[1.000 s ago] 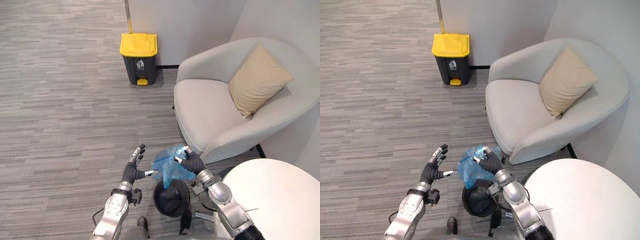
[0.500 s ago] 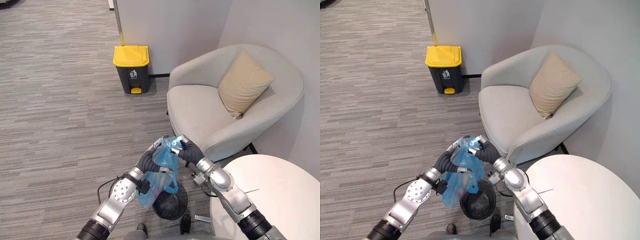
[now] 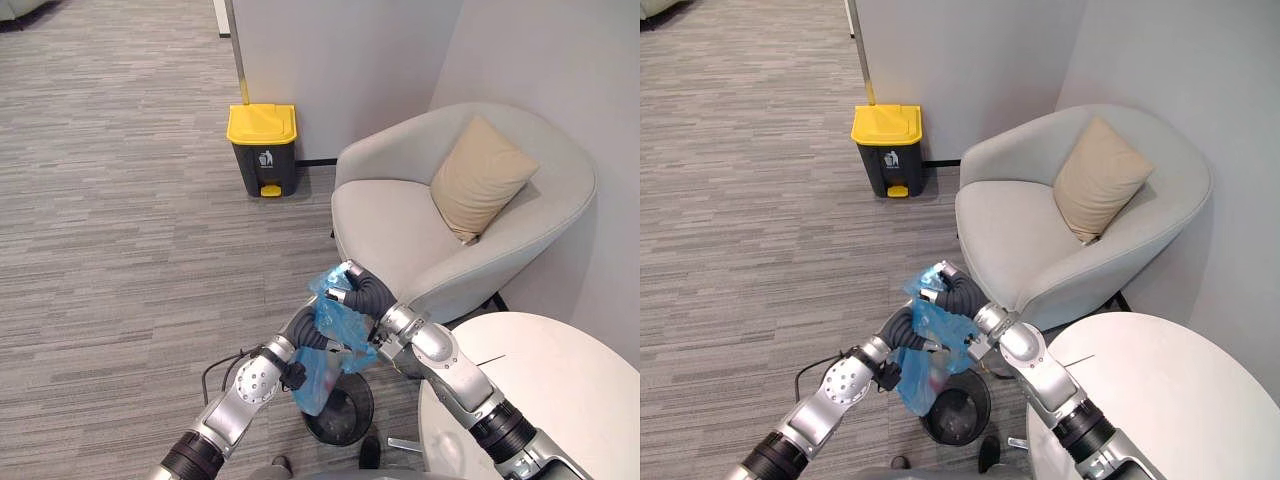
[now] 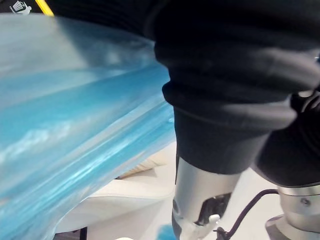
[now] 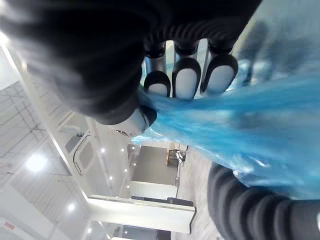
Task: Gather rubbish on tea table into small bin, then transfer packed bag to large trash can.
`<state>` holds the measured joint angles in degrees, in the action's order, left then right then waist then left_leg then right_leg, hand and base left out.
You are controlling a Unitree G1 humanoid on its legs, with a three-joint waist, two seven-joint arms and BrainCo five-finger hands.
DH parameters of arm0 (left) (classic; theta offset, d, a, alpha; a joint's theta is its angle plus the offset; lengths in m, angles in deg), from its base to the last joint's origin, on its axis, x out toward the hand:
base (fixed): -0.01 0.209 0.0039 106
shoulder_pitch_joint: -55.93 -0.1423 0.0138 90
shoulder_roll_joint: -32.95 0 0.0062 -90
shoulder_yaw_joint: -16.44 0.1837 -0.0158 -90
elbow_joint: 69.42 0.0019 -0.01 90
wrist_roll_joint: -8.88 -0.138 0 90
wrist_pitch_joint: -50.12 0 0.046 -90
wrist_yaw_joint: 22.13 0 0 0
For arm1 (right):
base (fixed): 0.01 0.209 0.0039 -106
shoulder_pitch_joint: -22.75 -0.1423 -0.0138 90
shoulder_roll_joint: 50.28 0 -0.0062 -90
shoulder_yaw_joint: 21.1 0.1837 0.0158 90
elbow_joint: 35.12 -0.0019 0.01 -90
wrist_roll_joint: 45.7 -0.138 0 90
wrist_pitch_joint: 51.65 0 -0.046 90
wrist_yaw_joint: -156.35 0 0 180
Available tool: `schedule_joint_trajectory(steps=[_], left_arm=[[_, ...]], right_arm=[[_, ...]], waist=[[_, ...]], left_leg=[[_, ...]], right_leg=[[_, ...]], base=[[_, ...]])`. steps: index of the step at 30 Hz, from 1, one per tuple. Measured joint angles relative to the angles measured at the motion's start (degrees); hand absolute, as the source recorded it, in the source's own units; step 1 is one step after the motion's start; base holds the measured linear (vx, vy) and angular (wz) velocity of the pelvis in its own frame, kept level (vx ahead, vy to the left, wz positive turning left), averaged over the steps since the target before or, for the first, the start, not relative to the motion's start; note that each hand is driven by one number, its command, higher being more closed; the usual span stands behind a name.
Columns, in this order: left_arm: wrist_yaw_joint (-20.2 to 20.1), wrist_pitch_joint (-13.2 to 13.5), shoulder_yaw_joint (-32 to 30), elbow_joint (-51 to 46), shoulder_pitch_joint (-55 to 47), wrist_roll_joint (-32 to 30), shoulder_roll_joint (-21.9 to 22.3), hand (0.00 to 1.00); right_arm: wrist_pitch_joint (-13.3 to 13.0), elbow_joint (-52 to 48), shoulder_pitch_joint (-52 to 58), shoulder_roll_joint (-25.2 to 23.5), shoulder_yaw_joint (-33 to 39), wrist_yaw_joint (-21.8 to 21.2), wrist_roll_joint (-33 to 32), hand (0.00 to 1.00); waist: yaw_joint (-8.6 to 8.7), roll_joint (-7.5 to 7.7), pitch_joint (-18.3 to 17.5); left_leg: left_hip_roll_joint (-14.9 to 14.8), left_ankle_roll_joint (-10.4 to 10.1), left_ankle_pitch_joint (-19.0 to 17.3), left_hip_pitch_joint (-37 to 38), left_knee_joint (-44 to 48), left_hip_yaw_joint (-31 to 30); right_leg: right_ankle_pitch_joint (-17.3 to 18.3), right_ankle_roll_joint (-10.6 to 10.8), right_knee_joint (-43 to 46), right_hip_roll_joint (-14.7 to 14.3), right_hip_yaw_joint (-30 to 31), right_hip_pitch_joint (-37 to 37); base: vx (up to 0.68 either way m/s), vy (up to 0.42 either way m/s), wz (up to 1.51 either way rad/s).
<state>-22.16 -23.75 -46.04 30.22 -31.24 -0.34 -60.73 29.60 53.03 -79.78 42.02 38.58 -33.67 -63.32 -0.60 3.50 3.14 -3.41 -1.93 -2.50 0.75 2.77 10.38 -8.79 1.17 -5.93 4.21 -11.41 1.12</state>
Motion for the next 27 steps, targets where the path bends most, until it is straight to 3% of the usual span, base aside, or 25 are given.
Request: schedule_joint_trajectory(steps=[21, 27], left_arm=[[0.2, 1.8, -0.8, 9.0, 0.7, -4.0, 3.6, 0.00], [1.9, 1.2, -0.8, 9.1, 0.8, -4.3, 6.3, 0.00]], right_arm=[[0.1, -3.6, -6.4, -0.4, 0.9, 1.3, -2.1, 1.00], [0.1, -3.6, -9.4, -3.7, -4.3, 1.6, -4.4, 1.00]], waist=[[-0.22, 0.01, 0.0], [-0.24, -0.01, 0.0]], left_leg=[[0.3, 0.1, 0.1, 0.0, -0.7, -0.3], [0.3, 0.1, 0.1, 0.0, -0.8, -0.3]], right_leg=[[-0.2, 0.0, 0.2, 0.0, 0.3, 0.5], [-0.2, 0.0, 0.2, 0.0, 0.3, 0.5]], base=[[0.00, 0.003, -0.01], [0.00, 0.000, 0.00]])
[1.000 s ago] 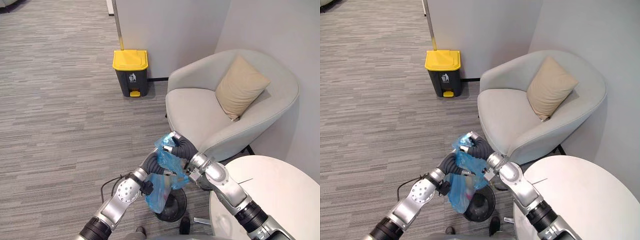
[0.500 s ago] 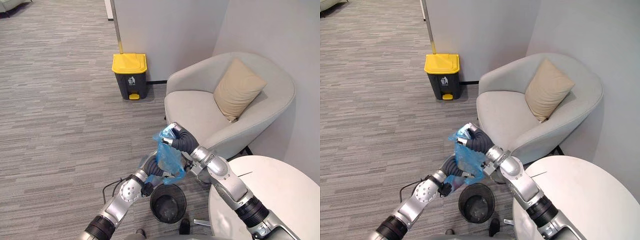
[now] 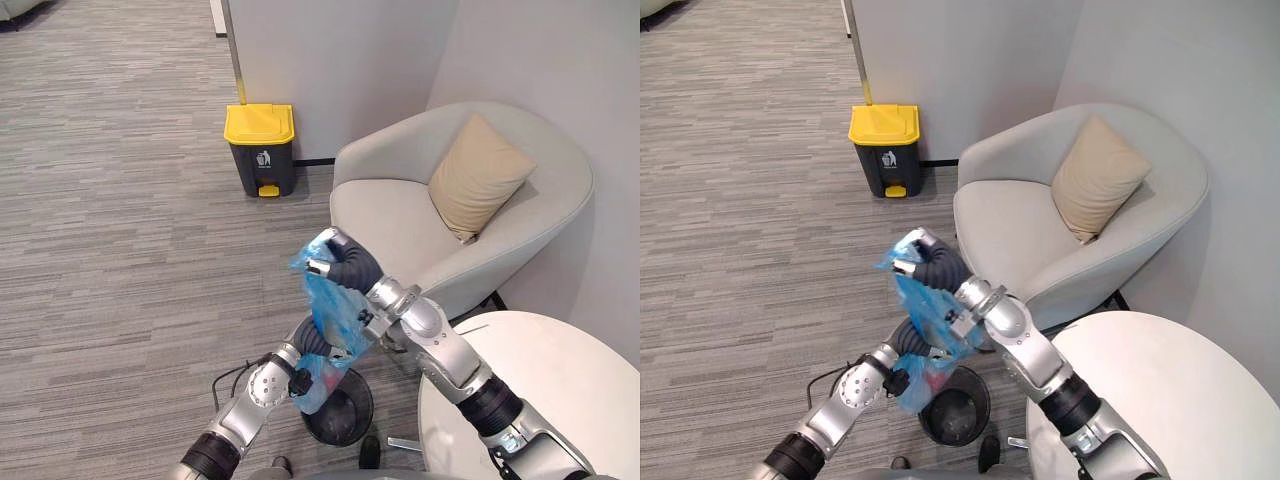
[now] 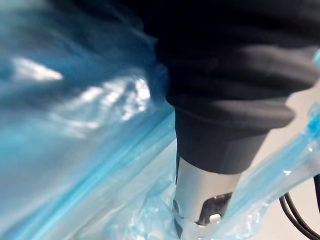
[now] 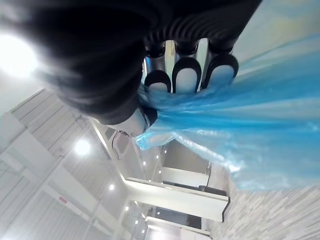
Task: Gather rubbish on tea table into small bin, then transfer packed bag to large trash can.
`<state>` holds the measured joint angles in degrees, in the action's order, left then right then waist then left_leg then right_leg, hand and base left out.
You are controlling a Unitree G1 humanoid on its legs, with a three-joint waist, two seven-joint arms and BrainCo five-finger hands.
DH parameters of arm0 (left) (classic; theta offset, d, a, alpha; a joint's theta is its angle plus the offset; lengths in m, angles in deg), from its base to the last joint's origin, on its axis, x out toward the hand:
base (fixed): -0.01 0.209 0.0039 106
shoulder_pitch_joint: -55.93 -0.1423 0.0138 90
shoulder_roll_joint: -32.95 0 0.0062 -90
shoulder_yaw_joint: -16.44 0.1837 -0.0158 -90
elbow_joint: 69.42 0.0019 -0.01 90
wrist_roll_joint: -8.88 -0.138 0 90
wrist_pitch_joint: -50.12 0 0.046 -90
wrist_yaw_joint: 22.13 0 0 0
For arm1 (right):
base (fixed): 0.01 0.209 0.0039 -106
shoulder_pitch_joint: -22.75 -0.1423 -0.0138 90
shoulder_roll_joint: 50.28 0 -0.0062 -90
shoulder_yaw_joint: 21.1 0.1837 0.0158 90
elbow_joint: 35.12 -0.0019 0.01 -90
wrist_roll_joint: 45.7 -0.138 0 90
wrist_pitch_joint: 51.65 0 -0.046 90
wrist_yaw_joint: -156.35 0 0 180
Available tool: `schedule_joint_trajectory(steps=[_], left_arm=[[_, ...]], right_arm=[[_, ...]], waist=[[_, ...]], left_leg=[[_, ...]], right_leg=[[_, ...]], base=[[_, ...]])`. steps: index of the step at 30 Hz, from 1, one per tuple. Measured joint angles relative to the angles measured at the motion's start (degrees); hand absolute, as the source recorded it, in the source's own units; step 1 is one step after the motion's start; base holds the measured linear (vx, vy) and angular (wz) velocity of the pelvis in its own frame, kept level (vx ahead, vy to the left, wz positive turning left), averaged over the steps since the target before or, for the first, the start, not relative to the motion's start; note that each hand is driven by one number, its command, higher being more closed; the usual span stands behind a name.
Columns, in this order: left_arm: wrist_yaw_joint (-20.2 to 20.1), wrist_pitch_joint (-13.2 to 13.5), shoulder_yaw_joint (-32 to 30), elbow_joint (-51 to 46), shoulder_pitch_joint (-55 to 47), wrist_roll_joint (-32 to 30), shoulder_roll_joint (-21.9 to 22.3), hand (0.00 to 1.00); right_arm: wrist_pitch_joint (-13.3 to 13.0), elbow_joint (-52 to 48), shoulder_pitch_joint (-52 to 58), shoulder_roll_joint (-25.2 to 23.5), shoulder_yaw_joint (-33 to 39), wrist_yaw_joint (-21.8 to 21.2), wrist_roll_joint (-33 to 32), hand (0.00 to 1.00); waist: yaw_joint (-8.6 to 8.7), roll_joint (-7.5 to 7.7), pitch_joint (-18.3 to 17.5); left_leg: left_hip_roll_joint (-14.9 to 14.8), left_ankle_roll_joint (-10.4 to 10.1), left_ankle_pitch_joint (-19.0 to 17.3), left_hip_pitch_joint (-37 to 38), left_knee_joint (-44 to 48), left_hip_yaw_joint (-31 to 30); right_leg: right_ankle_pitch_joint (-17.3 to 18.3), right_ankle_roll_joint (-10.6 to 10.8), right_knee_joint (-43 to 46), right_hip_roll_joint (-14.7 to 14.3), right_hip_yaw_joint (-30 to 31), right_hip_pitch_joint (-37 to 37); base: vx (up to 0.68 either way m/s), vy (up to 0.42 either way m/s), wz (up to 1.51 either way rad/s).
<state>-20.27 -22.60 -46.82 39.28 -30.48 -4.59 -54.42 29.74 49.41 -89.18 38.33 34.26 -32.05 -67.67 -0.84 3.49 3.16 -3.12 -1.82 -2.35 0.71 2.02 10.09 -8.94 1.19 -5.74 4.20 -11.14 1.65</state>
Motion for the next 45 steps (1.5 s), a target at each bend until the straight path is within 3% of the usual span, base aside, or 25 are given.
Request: schedule_joint_trajectory(steps=[8, 9, 14, 19, 31, 32, 38, 45], left_arm=[[5.6, -2.2, -0.4, -0.1, 1.5, 0.0, 2.2, 0.00], [6.4, -2.6, -0.5, -0.1, 1.8, -0.2, 2.5, 1.00], [10.3, -4.5, -1.3, -0.1, 2.6, -1.4, 3.8, 1.00], [12.1, -4.6, -2.2, -0.1, 2.8, -1.2, 4.2, 1.00], [12.3, -4.6, -2.7, -0.1, 2.8, -0.5, 4.2, 1.00], [12.2, -4.6, -2.7, -0.1, 2.8, 0.1, 4.2, 1.00], [11.9, -5.5, -4.6, 1.8, 2.3, 0.6, 5.3, 1.00], [11.7, -5.9, -9.3, 6.5, -0.5, 2.8, 6.4, 1.00]], right_arm=[[0.1, 0.0, -1.0, -3.2, -6.4, 0.7, -3.0, 1.00], [0.1, 0.0, -1.1, -3.4, -7.0, 0.7, -3.5, 1.00], [0.1, 0.0, -1.4, -3.8, -8.3, 0.8, -5.2, 1.00], [0.2, 0.0, -1.5, -4.3, -9.8, 0.8, -7.4, 1.00], [0.1, 0.0, -1.4, -4.5, -11.0, 0.8, -5.5, 1.00], [0.1, 0.0, -1.4, -4.6, -11.1, 0.8, -3.8, 0.00], [-0.3, -0.5, 1.2, -5.4, -10.7, 0.7, 6.8, 0.00], [-4.2, -1.7, 8.6, -4.3, -6.8, 2.0, 22.3, 0.00]], waist=[[-0.03, 0.00, 0.0], [0.00, 0.00, 0.0], [0.03, 0.00, 0.0], [-0.01, 0.00, 0.0], [0.07, 0.00, 0.0], [0.08, 0.00, 0.0], [0.12, 0.01, 0.0], [0.24, 0.04, 0.0]], left_leg=[[0.0, 0.0, 0.0, 0.1, 0.0, 0.0], [0.0, 0.0, 0.0, 0.2, 0.0, -0.1], [0.0, -0.1, 0.0, 0.2, 0.1, -0.3], [0.0, -0.1, 0.1, 0.1, 0.1, -0.5], [0.0, -0.1, 0.1, 0.2, 0.1, -0.5], [0.0, -0.1, 0.1, 0.2, 0.2, -0.5], [0.0, -0.1, 0.1, 0.4, 0.1, -0.5], [-0.3, -0.4, -0.1, 1.1, -0.2, -0.4]], right_leg=[[0.0, 0.0, 0.0, 0.0, 0.0, -0.2], [0.0, 0.0, 0.0, 0.0, 0.0, -0.2], [0.0, 0.0, 0.0, 0.0, -0.2, -0.3], [0.0, 0.0, 0.0, 0.0, -0.4, -0.4], [0.0, 0.0, 0.0, 0.0, -0.4, -0.5], [0.0, 0.0, 0.0, 0.0, -0.4, -0.5], [0.0, 0.0, 0.0, 0.0, -0.4, -0.7], [0.2, 0.2, 0.0, 0.5, -0.3, -1.3]], base=[[0.00, 0.000, 0.00], [0.00, 0.000, 0.00], [0.00, 0.000, 0.00], [0.00, 0.000, 0.00], [0.00, 0.000, 0.00], [0.00, 0.000, 0.00], [0.00, 0.000, 0.00], [0.00, 0.000, 0.00]])
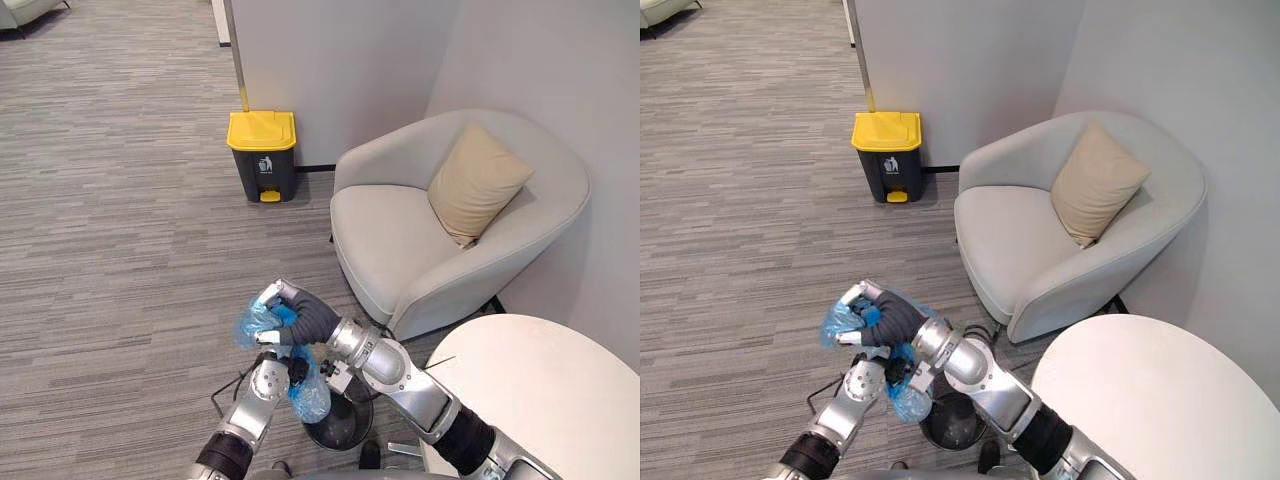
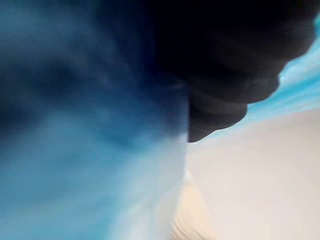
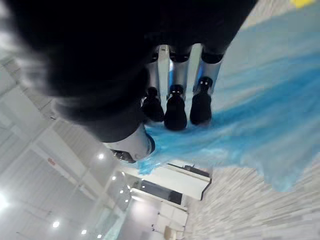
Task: Gather rubbish on tea table into small bin, then transfer packed bag to large trash can.
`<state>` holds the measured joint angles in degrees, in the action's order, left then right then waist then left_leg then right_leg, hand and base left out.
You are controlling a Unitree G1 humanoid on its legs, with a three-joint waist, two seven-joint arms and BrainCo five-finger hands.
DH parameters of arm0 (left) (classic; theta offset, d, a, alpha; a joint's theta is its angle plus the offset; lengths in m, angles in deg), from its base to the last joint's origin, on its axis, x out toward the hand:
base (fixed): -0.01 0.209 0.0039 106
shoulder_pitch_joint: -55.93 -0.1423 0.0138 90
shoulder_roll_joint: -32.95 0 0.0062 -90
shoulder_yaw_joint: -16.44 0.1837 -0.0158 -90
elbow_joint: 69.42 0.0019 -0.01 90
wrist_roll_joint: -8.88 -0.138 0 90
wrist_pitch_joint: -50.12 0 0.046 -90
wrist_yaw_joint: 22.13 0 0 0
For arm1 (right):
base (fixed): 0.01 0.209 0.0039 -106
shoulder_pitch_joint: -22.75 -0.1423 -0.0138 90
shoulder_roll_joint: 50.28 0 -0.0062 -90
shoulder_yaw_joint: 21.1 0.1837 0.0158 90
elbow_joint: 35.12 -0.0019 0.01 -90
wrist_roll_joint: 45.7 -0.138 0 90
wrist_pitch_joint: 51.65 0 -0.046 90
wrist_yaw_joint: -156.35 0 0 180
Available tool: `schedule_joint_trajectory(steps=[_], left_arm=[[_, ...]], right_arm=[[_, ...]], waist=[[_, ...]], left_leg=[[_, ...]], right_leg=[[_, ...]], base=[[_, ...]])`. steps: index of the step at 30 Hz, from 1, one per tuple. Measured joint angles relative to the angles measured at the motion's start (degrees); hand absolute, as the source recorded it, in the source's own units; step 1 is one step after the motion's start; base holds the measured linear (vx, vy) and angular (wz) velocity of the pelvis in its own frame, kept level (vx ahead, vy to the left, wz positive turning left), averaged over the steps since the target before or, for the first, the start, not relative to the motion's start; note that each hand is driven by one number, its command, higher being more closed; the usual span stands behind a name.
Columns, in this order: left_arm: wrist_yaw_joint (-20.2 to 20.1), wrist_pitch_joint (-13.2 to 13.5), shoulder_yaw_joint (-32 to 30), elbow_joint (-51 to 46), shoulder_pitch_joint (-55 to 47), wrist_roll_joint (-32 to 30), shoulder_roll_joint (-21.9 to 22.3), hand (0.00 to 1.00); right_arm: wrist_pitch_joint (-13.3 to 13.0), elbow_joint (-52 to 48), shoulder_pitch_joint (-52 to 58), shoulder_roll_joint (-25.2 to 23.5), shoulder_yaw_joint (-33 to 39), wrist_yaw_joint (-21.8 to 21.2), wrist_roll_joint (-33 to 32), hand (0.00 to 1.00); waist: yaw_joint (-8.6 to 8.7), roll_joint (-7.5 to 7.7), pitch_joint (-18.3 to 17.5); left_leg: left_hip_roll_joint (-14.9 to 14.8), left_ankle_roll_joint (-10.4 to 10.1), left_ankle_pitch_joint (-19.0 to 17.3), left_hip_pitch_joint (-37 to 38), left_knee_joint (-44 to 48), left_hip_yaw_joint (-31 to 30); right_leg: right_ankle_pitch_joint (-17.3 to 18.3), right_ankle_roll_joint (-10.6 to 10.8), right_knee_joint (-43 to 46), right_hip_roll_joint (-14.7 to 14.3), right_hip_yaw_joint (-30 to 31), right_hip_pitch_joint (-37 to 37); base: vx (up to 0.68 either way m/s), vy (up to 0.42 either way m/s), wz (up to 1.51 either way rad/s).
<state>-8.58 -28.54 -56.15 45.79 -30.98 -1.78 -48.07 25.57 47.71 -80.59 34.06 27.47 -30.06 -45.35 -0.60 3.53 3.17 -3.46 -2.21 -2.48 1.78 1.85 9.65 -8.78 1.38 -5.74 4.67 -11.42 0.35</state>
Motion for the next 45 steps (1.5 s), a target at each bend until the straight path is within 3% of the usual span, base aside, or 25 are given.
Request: schedule_joint_trajectory(steps=[7, 8, 13, 16, 20, 25, 30, 45], left_arm=[[0.2, -0.3, -4.7, 0.1, -1.6, 1.8, -0.2, 1.00], [0.2, -0.4, -6.8, 0.1, -2.2, 3.6, -0.2, 1.00], [0.1, -0.4, -7.0, 0.1, -2.2, 3.8, 0.0, 1.00], [-0.8, -0.3, -12.0, 2.2, -4.4, 4.4, 0.1, 1.00], [-1.2, -1.3, -15.7, 7.5, -6.4, 5.4, -0.4, 1.00], [-2.5, -1.6, -16.8, 11.5, -7.2, 5.6, -0.4, 1.00], [-3.7, -1.6, -18.2, 13.5, -9.7, 5.5, -0.5, 1.00], [-6.1, -1.6, -19.8, 18.3, -11.6, 5.5, -0.1, 1.00]], right_arm=[[-2.7, -3.6, 2.7, 6.1, 3.0, 1.8, 12.2, 0.00], [-3.7, -5.5, 4.6, 9.6, 5.7, 2.8, 16.1, 0.00], [-4.7, -5.6, 6.7, 9.5, 8.4, 2.8, 16.3, 0.00], [-4.5, -3.9, 15.4, 6.1, 18.8, 2.8, 13.5, 0.00], [-4.2, 1.4, 18.5, 4.4, 25.4, 3.0, 8.8, 0.00], [-4.1, 11.6, 20.3, 1.2, 28.9, 3.0, 8.0, 0.00], [-2.2, 24.3, 20.6, -1.6, 33.8, 4.1, 6.6, 0.00], [0.3, 40.6, 19.9, -3.5, 38.8, 6.5, 2.0, 0.00]], waist=[[0.11, 0.01, 0.0], [0.03, 0.04, 0.0], [-0.09, 0.16, 0.1], [-0.11, 0.09, 0.3], [1.56, -0.09, 0.4], [1.47, -0.68, 0.8], [1.46, -1.41, 1.3], [1.45, -1.04, 1.8]], left_leg=[[0.1, 0.1, 0.1, 0.0, -0.2, 0.0], [0.3, 0.3, 0.2, 0.6, -0.9, 0.1], [0.5, 0.3, 0.2, 0.6, -1.0, 0.1], [0.6, 0.3, 0.1, 0.6, -1.0, -0.1], [0.7, 0.3, 0.1, 0.6, -1.2, -0.2], [0.7, 0.0, 0.0, 0.6, -1.8, -1.0], [0.7, 0.2, 0.2, 0.5, -2.4, -1.6], [1.5, 0.4, 0.3, 1.6, -2.9, -2.2]], right_leg=[[0.1, 0.2, 0.0, 0.1, 0.0, 0.1], [0.4, 0.5, 0.0, 0.2, 0.2, 0.0], [0.4, 0.6, 0.0, 0.3, 0.2, -0.1], [0.5, 0.7, 0.0, 0.4, 0.2, -0.2], [0.6, 0.9, -0.2, 0.2, 0.0, -0.1], [0.9, 1.1, -0.2, 0.2, -0.9, -0.2], [1.5, 1.5, -0.2, 0.2, -1.7, -0.1], [1.7, 1.6, -0.2, 0.6, -2.8, -1.2]], base=[[0.00, 0.000, 0.00], [0.01, 0.016, -0.03], [0.00, 0.000, 0.00], [0.00, 0.005, 0.03], [0.00, 0.000, 0.00], [-0.01, -0.001, 0.08], [0.02, -0.001, 0.06], [-0.01, 0.002, 0.01]])
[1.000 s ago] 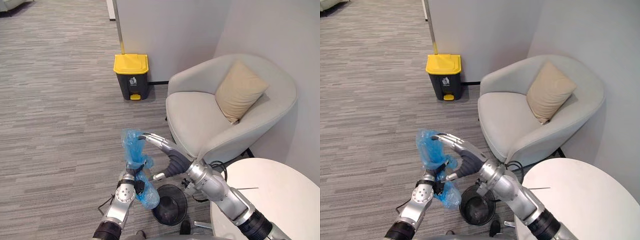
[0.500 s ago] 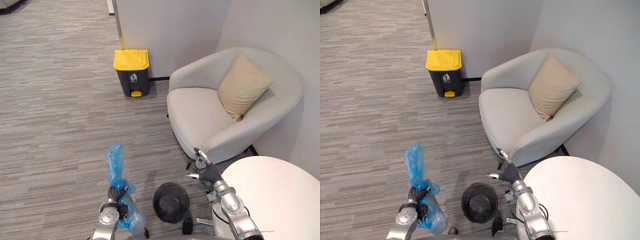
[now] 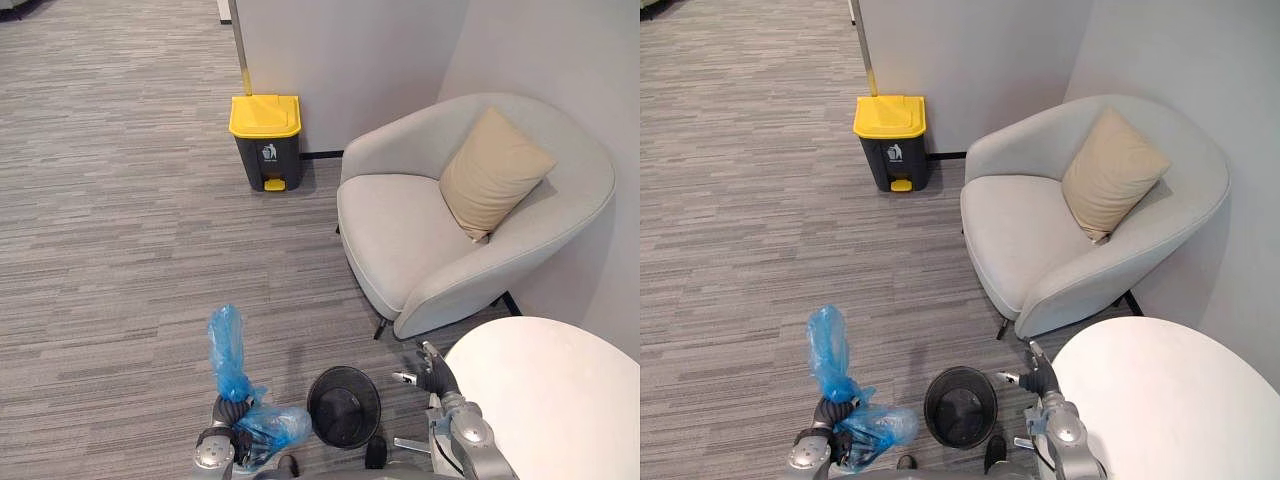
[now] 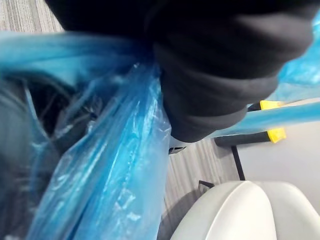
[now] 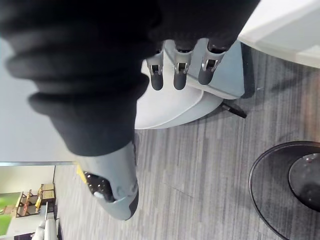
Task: Gather rubbish on tea table into small bin, then transfer packed bag to large trash can.
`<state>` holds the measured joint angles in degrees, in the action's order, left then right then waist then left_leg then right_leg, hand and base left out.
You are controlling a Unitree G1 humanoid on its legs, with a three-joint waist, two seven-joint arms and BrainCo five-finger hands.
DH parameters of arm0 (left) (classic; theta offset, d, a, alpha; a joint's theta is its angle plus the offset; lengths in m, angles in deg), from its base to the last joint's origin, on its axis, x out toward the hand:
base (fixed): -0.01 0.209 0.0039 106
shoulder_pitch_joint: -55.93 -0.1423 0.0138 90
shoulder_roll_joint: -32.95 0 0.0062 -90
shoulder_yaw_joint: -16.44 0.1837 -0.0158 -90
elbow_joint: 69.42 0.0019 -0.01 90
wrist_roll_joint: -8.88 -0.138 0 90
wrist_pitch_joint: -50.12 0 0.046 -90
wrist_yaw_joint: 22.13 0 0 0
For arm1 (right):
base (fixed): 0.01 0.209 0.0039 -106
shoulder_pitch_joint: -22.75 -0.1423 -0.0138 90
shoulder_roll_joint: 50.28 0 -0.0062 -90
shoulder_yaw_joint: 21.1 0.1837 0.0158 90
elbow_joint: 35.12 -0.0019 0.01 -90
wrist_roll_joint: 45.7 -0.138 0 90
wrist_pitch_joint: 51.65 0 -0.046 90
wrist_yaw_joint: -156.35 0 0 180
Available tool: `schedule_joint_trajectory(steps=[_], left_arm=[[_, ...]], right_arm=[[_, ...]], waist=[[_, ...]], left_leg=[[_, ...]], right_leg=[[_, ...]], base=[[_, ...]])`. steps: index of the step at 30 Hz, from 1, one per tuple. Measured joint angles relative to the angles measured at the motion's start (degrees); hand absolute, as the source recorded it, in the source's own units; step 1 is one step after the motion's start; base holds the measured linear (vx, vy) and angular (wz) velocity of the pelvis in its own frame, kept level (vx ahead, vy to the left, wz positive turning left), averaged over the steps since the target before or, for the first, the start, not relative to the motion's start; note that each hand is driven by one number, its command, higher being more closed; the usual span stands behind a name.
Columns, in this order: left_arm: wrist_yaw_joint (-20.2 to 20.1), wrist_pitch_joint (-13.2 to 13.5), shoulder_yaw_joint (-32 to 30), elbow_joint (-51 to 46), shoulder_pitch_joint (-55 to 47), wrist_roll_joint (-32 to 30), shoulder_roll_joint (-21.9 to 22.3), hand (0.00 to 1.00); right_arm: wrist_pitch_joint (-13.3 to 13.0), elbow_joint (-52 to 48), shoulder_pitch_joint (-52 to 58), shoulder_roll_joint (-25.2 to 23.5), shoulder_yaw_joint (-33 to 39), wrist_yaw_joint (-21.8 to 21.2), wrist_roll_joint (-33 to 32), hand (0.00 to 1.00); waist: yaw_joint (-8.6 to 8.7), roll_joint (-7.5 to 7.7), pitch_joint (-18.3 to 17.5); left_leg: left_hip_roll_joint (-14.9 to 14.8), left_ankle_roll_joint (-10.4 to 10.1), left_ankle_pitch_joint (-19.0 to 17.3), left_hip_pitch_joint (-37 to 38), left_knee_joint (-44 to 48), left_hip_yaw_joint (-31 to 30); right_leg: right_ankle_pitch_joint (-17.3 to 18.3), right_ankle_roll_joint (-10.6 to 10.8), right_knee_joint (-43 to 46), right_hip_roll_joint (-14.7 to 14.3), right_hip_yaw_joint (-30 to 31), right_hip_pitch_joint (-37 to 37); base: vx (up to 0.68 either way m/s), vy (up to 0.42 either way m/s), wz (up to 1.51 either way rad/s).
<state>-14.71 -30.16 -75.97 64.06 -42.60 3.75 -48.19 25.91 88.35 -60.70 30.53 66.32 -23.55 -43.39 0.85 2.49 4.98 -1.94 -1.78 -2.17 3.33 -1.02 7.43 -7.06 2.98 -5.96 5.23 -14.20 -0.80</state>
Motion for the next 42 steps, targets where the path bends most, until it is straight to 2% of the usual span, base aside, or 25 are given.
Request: schedule_joint_trajectory(steps=[10, 20, 23, 25, 26, 27, 28, 29, 30, 31, 32, 33, 34, 36, 38, 40, 41, 42], left_arm=[[-1.5, 0.0, 0.1, 0.8, -1.6, 0.0, 0.1, 1.00], [-2.5, 0.2, 0.1, -1.2, -2.1, 0.0, -0.1, 1.00], [-2.6, 0.2, 0.5, -3.1, -2.0, 0.0, 0.0, 1.00], [-3.1, 0.2, 0.8, -4.8, -1.4, 0.0, -0.1, 1.00], [-3.3, 0.2, 0.8, -5.6, -1.3, 0.0, -0.1, 1.00], [-3.6, 0.4, 0.6, -7.6, -1.6, 0.1, -0.1, 1.00], [-3.6, 0.6, 0.4, -8.1, -1.4, 0.1, -0.3, 1.00], [-3.6, 0.7, 0.5, -8.9, -1.5, 0.5, -0.9, 1.00], [-3.5, 0.7, 0.4, -9.8, -1.7, 0.6, -1.0, 1.00], [-3.5, 0.7, 0.2, -10.2, -2.0, 0.6, -1.0, 1.00], [-3.5, 0.7, -0.5, -11.9, -2.5, 0.8, -0.6, 1.00], [-3.5, 0.7, -0.2, -12.7, -2.7, 1.1, 1.0, 1.00], [-3.5, 0.7, -0.1, -13.4, -3.2, 1.2, 2.5, 1.00], [-3.5, 0.7, 0.7, -14.5, -3.8, 1.2, 3.5, 1.00], [-3.5, 0.7, 2.4, -15.1, -3.6, 1.1, 3.6, 1.00], [-3.6, 0.6, 3.1, -17.2, -3.6, 1.1, 3.7, 1.00], [-3.6, 0.6, 3.4, -19.0, -3.6, 1.1, 3.6, 1.00], [-3.6, 0.6, 3.4, -19.5, -3.6, 1.1, 3.6, 1.00]], right_arm=[[0.5, 3.4, 0.2, -0.2, 0.3, 0.8, 0.9, 0.00], [0.5, 3.4, -0.8, 0.0, 1.0, 1.2, 5.1, 0.00], [0.6, 3.3, -3.3, 0.6, 0.3, 1.4, 5.2, 0.00], [0.8, 3.1, -5.1, 1.1, -0.3, 2.3, 5.6, 0.00], [1.0, 2.5, -5.1, 1.0, -0.3, 2.5, 5.6, 0.00], [1.4, 0.8, -4.7, 1.0, -0.5, 2.5, 5.6, 0.00], [1.5, 0.3, -4.9, 0.8, -0.6, 2.6, 5.6, 0.00], [1.6, -0.4, -4.4, 0.5, -0.8, 2.7, 5.6, 0.00], [1.5, -0.8, -4.4, 0.4, -1.0, 2.8, 5.6, 0.00], [1.5, -0.8, -4.6, 0.4, -1.2, 3.0, 5.6, 0.00], [1.5, -1.3, -5.9, 0.7, -2.0, 3.6, 5.6, 0.00], [1.5, -2.1, -6.9, 1.2, -2.0, 3.8, 5.5, 0.00], [1.5, -3.1, -6.9, 1.9, -1.8, 4.3, 5.2, 0.00], [1.5, -3.6, -6.7, 1.9, -1.7, 5.2, 4.8, 0.00], [1.6, -3.7, -6.2, 2.2, -1.2, 5.6, 4.1, 0.00], [1.7, -4.5, -6.0, 1.2, 0.1, 6.3, 3.7, 0.00], [1.8, -6.6, -5.7, 0.9, 1.2, 6.5, 3.1, 0.00], [1.8, -7.6, -5.3, 0.7, 1.6, 6.6, 2.8, 0.00]], waist=[[0.05, -0.03, 0.7], [-0.01, -0.36, 0.8], [-0.10, -1.13, 1.4], [-0.05, -1.48, 2.1], [-0.15, -1.45, 2.2], [-0.39, -1.57, 2.2], [-0.36, -1.27, 2.6], [-0.26, -0.94, 2.9], [-0.41, 0.08, 2.7], [-0.88, 0.47, 2.5], [-2.21, 2.13, 2.3], [-3.41, -0.28, 3.5], [-3.42, -2.20, 4.1], [-3.32, -3.75, 4.2], [-2.99, -3.92, 4.5], [-3.09, -3.27, 4.8], [-2.92, -2.58, 5.3], [-3.00, -2.29, 5.4]], left_leg=[[0.0, -0.1, 0.0, -0.1, -0.1, -0.1], [0.2, 0.0, 0.0, -0.1, -0.1, 0.6], [0.0, 0.1, 0.0, -2.2, 1.3, 1.7], [0.1, 0.5, -0.3, -4.0, 3.6, 2.0], [0.3, 0.7, -0.5, -4.5, 4.3, 2.0], [-0.6, 1.6, -0.9, -5.7, 5.3, 2.3], [-0.5, 1.7, -1.1, -6.0, 5.8, 2.3], [0.2, 1.7, -1.1, -6.7, 7.2, 1.3], [0.6, 1.7, -1.1, -7.4, 8.2, 0.3], [0.7, 1.6, -1.1, -8.2, 9.0, -0.1], [0.8, 0.8, -0.9, -11.2, 12.4, -0.4], [-0.8, 0.0, -0.3, -12.8, 13.4, -0.3], [-2.3, -1.0, 0.4, -13.8, 13.3, -1.0], [-3.2, -2.1, 2.1, -14.5, 12.1, -1.9], [-3.6, -3.9, 3.4, -14.6, 9.6, -1.9], [-5.0, -4.1, 3.2, -16.2, 11.4, 1.4], [-6.1, -2.9, 2.4, -17.9, 18.4, 4.1], [-6.4, -1.6, 1.1, -17.8, 21.2, 4.4]], right_leg=[[0.2, 0.2, 0.0, 0.1, 0.0, 0.1], [0.2, 0.3, 0.3, 0.2, 0.7, 0.6], [1.7, 0.2, 5.4, 0.6, 2.2, 5.0], [4.7, 0.5, 13.8, 1.8, 3.6, 9.8], [4.8, 0.7, 15.3, 2.0, 4.0, 10.7], [6.5, 1.4, 17.3, 2.1, 4.6, 11.3], [9.8, 1.5, 22.5, 2.8, 5.2, 12.3], [16.2, 2.2, 34.3, 4.0, 6.1, 13.8], [19.9, 4.0, 39.0, 4.1, 6.8, 13.0], [21.4, 4.5, 39.5, 4.4, 6.9, 12.4], [24.5, 1.3, 34.1, 3.7, 7.2, 10.8], [22.6, -1.1, 31.5, 1.7, 6.5, 10.6], [20.8, -1.8, 29.0, 0.0, 5.8, 10.0], [18.9, -2.6, 26.2, -1.0, 3.8, 9.3], [17.8, -3.3, 25.1, -1.0, 1.4, 8.9], [16.5, -4.0, 23.9, 0.0, -0.4, 9.0], [15.8, -3.7, 23.9, 1.3, -1.9, 9.2], [15.7, -3.5, 24.0, 2.0, -2.3, 9.0]], base=[[-0.04, -0.004, 0.01], [0.00, 0.000, -0.03], [-0.05, 0.004, -0.22], [-0.10, -0.004, -0.07], [-0.14, -0.002, 0.07], [-0.12, -0.006, 0.15], [-0.14, -0.031, 0.43], [-0.08, -0.098, 0.60], [-0.05, -0.091, 0.61], [-0.08, -0.235, 0.48], [-0.16, -0.217, 0.27], [-0.25, -0.257, 0.23], [-0.18, -0.085, 0.13], [-0.16, -0.043, 0.34], [-0.19, -0.027, 0.52], [-0.14, 0.017, 0.51], [-0.11, 0.064, 0.47], [-0.11, 0.112, 0.51]])
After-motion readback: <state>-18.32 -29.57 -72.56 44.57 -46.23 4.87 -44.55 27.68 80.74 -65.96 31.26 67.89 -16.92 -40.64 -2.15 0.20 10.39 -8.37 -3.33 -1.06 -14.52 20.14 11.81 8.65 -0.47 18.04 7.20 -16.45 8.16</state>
